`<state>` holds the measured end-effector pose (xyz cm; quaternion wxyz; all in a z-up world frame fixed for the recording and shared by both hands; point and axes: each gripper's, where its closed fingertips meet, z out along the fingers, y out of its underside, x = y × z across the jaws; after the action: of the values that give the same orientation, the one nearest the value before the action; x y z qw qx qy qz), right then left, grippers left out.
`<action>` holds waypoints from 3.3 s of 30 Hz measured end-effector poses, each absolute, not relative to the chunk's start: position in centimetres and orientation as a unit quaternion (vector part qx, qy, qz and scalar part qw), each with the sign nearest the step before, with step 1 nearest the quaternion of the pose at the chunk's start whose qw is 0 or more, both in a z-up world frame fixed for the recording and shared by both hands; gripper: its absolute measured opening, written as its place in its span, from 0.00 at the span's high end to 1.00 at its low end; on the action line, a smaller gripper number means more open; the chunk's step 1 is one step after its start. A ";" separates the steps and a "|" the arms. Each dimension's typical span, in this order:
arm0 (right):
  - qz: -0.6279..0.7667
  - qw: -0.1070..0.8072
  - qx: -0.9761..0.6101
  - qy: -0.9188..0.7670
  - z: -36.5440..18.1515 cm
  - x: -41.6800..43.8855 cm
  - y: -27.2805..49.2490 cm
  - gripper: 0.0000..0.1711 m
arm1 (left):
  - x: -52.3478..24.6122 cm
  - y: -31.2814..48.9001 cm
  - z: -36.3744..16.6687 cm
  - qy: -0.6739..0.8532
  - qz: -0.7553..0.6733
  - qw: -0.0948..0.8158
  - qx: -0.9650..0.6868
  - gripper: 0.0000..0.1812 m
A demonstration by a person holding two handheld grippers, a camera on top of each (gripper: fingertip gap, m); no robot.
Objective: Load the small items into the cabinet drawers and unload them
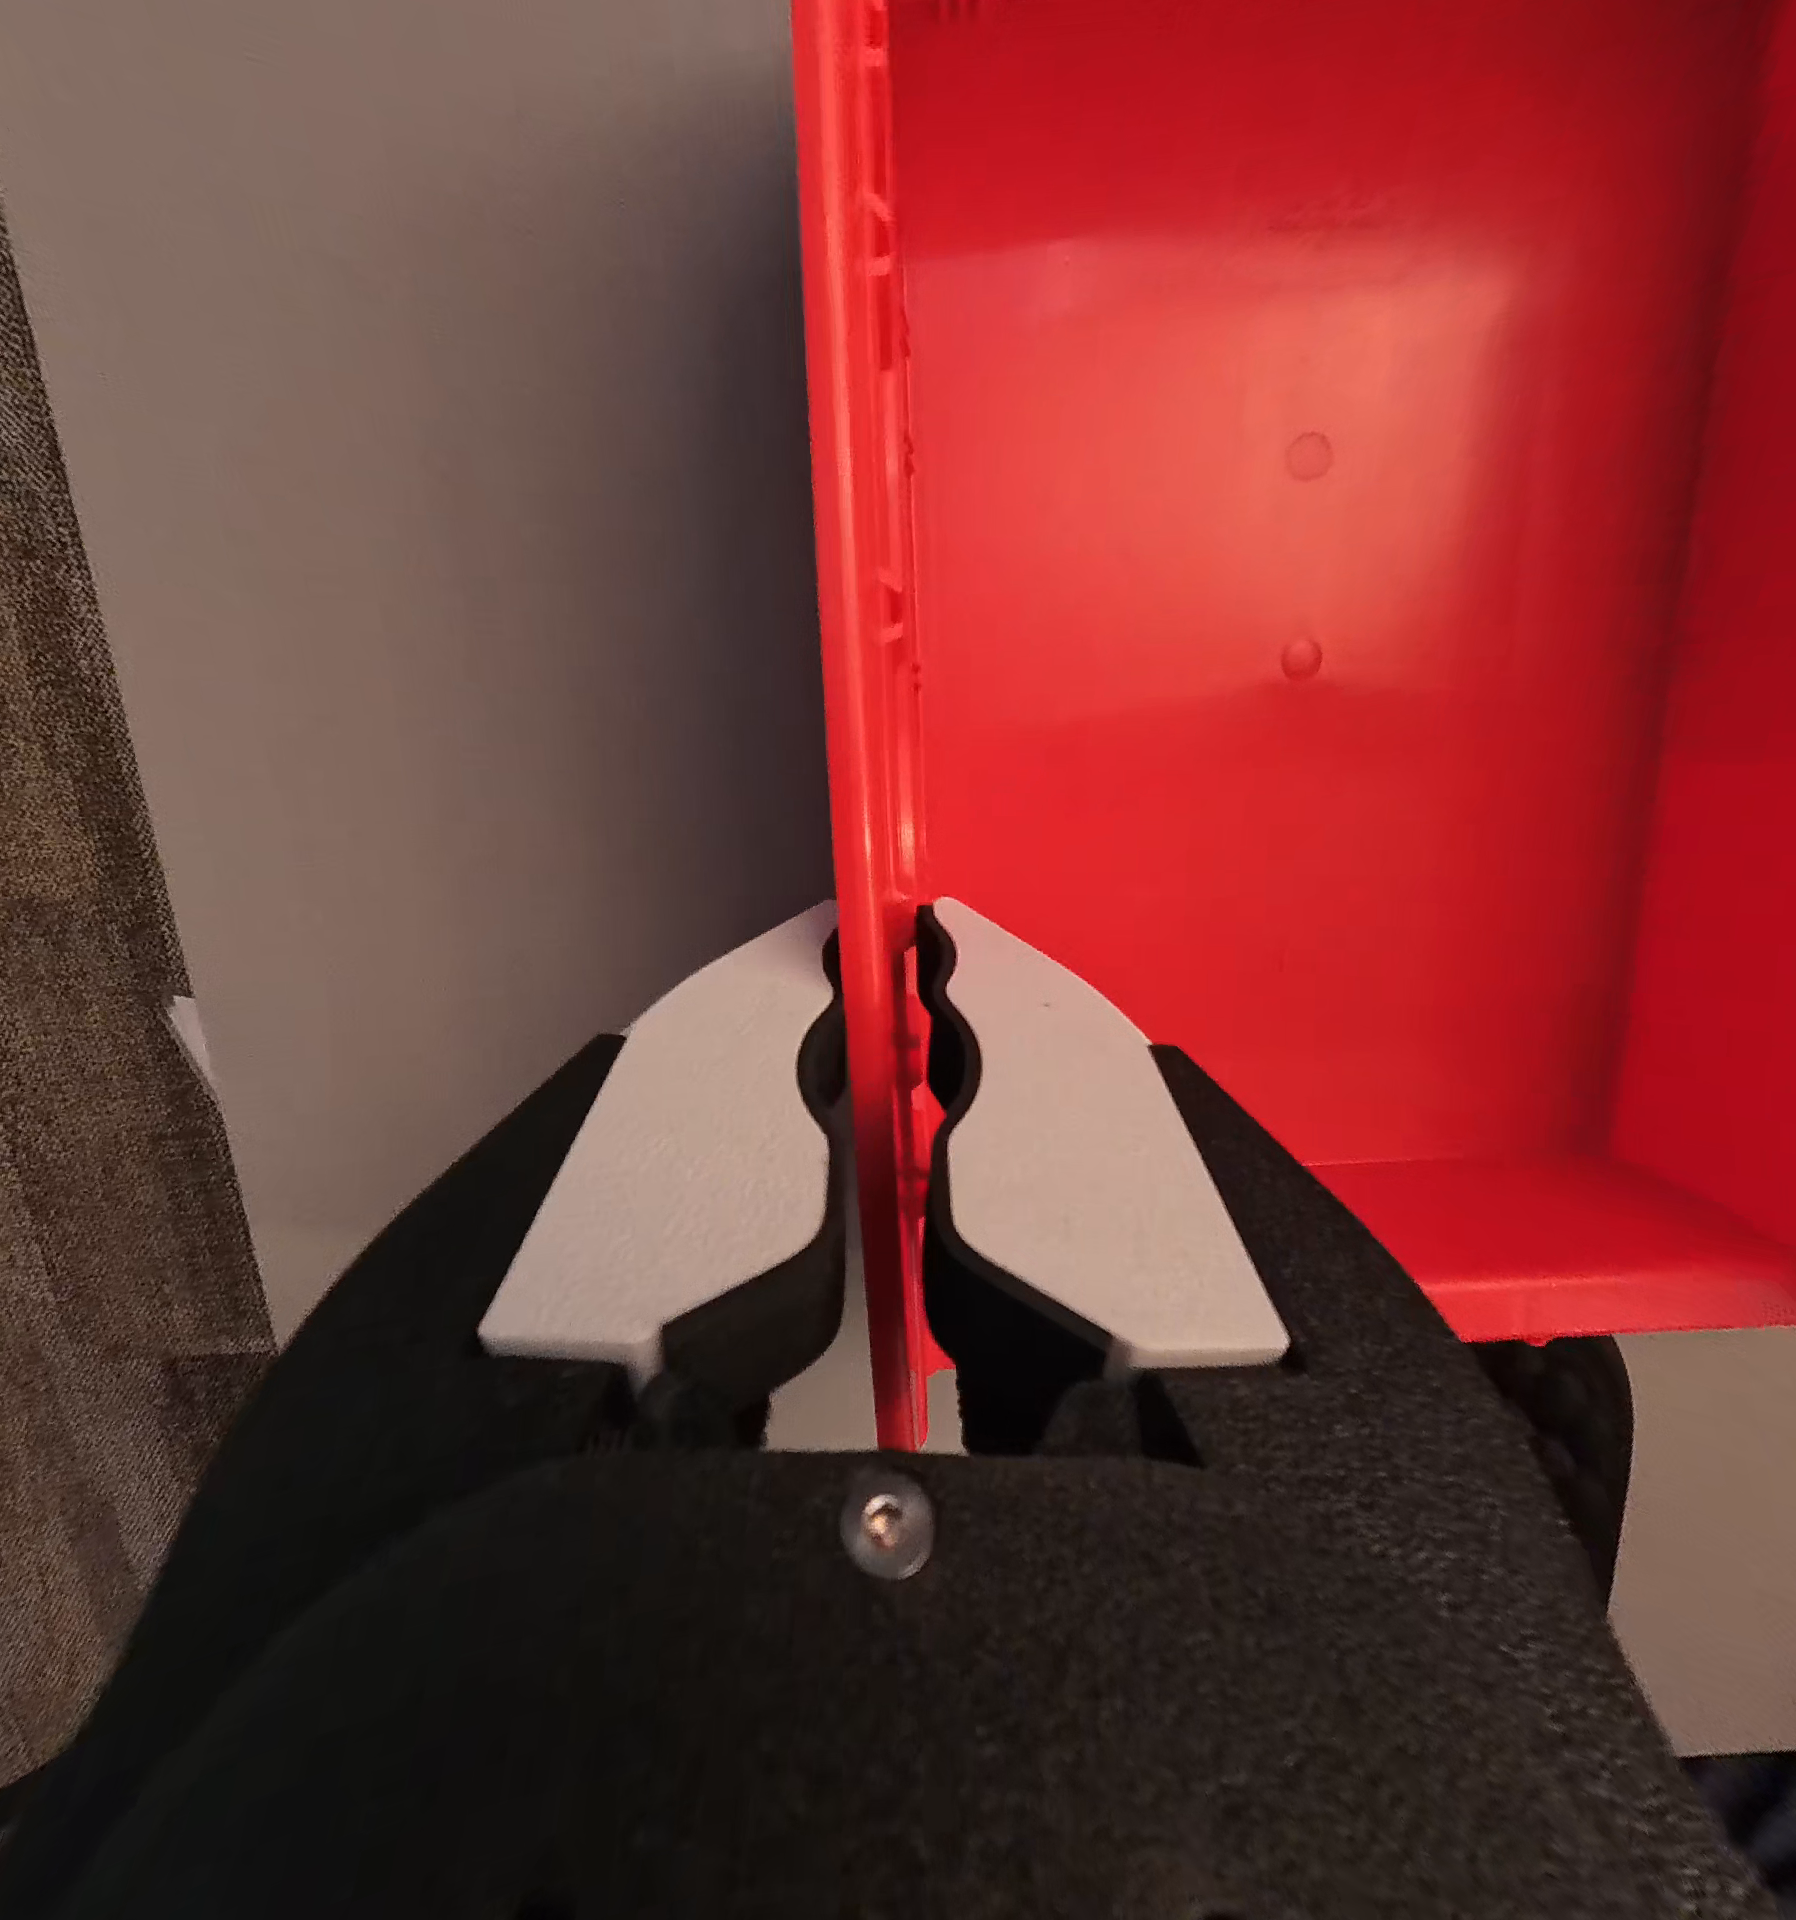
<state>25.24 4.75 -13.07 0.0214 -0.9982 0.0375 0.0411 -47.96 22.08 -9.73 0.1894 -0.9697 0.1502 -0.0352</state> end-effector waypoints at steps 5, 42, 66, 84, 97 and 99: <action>0.033 -0.001 -0.998 0.051 -13.3 25.4 4.9 0.91 | -47.7 21.4 -10.8 0.159 -0.043 0.158 -0.974 0.97; 0.090 0.010 -0.988 0.128 -2.0 30.9 -8.5 0.97 | -57.4 17.4 -1.9 0.167 -0.157 0.126 -0.965 0.97; 0.143 -0.023 -0.933 -0.330 -0.7 -16.3 -1.0 0.97 | -83.1 -3.4 10.3 -0.026 -0.106 0.159 -0.981 0.97; 0.149 0.019 -0.968 -0.202 -7.4 -34.9 20.1 0.97 | -87.1 -7.0 12.0 -0.074 -0.077 0.149 -0.983 0.96; 0.121 0.001 -0.992 -0.027 -12.9 -31.2 22.6 0.98 | -85.4 -4.8 14.2 -0.049 -0.097 0.164 -0.980 0.96; 0.106 -0.001 -0.994 -0.038 -12.9 -31.0 22.4 0.97 | -84.7 -4.5 14.3 -0.037 -0.105 0.166 -0.980 0.96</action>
<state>-31.00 22.37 -12.87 -0.0007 -0.9936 -0.0381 0.1061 -84.71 -4.53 14.28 0.1663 -0.9798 -0.0365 -0.1045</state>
